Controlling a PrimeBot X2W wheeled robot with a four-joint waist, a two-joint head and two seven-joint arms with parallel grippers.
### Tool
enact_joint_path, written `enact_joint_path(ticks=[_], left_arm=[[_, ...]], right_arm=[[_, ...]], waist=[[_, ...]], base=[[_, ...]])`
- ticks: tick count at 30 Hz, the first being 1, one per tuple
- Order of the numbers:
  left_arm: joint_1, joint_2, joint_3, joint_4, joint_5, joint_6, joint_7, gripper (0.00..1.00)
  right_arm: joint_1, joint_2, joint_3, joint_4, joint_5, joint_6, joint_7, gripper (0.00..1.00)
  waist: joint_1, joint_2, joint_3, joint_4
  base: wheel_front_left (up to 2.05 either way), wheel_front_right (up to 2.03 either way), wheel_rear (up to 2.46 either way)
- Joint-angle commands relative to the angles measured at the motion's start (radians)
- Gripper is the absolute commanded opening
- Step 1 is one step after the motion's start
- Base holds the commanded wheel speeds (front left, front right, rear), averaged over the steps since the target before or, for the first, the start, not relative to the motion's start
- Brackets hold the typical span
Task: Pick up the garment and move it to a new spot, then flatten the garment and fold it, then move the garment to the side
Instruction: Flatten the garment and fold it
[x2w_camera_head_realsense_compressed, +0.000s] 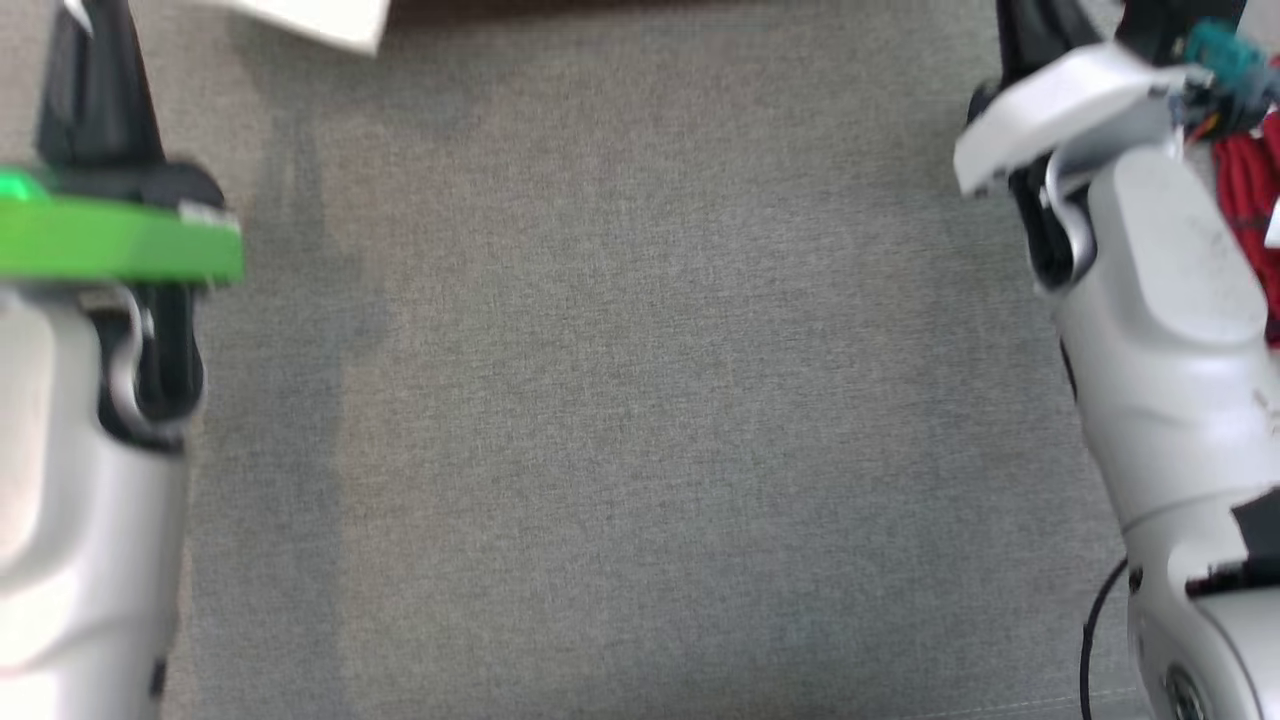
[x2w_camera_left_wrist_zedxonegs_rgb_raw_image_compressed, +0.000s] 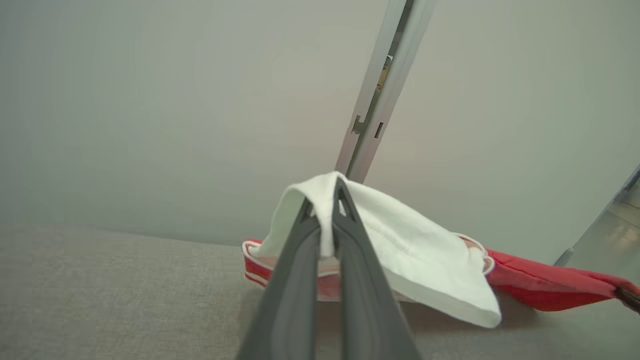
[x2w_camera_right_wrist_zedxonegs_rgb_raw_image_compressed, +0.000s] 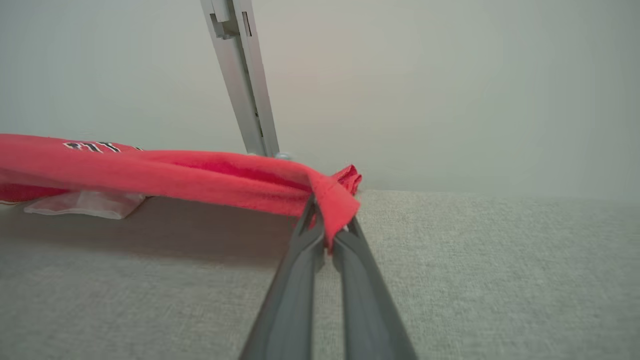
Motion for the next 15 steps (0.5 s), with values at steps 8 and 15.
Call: enact_joint_path(ticks=[8, 15], left_arm=[[0.396, -0.035, 0.079, -0.184, -0.010, 0.010, -0.003, 0.00], [0.658, -0.055, 0.067, -0.332, -0.009, 0.047, 0.005, 0.00]], right_arm=[[0.255, -0.020, 0.065, -0.073, 0.125, -0.002, 0.004, 0.00], [0.507, -0.034, 0.041, -0.266, 0.194, -0.002, 0.074, 0.00]], waist=[[0.0000, 0.0000, -0.201, -0.011], [0.0000, 0.0000, -0.315, 0.015]], base=[[0.00, 0.00, 0.00], [0.00, 0.00, 0.00]])
